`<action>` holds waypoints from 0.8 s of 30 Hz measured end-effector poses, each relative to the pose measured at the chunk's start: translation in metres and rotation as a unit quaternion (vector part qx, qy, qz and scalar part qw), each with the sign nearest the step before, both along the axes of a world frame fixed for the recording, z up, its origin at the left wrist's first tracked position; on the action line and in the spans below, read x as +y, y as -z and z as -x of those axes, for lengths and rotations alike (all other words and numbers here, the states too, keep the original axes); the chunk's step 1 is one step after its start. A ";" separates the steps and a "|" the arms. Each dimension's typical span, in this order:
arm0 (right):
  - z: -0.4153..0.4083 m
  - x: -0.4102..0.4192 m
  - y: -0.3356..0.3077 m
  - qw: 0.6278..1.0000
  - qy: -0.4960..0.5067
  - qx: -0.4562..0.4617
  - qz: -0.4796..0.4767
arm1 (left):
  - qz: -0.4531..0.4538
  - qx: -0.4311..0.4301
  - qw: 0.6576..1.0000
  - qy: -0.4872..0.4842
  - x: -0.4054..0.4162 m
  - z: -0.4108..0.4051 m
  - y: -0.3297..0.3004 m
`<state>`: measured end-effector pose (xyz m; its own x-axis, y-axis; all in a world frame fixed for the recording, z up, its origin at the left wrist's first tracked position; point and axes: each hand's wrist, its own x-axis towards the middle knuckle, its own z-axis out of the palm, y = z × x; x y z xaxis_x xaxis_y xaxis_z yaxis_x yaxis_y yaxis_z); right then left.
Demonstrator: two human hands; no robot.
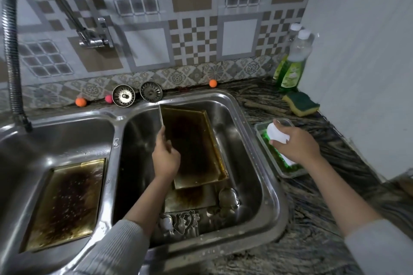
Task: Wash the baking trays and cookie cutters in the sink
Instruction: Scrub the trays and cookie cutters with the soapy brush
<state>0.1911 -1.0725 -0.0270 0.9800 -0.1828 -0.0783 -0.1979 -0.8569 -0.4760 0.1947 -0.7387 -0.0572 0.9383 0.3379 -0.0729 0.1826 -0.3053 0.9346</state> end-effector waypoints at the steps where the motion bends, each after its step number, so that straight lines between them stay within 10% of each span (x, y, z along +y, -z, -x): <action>1: 0.000 0.000 0.000 1.000 -0.003 0.002 0.009 | 0.001 -0.001 1.000 -0.004 -0.001 0.000 -0.001; 12: 0.013 0.015 -0.044 0.996 0.030 -0.088 0.006 | 0.055 -0.022 0.998 -0.011 -0.004 0.006 -0.010; 24: 0.000 0.179 -0.029 0.919 -0.064 -0.232 -0.314 | -0.093 -0.232 0.966 0.064 -0.014 0.032 -0.050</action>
<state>0.1907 -0.8940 0.0019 0.9451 -0.1259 0.3015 0.2332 -0.3865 -0.8923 0.1624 -0.7529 -0.0076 0.8902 0.1837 0.4170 -0.2942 -0.4673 0.8337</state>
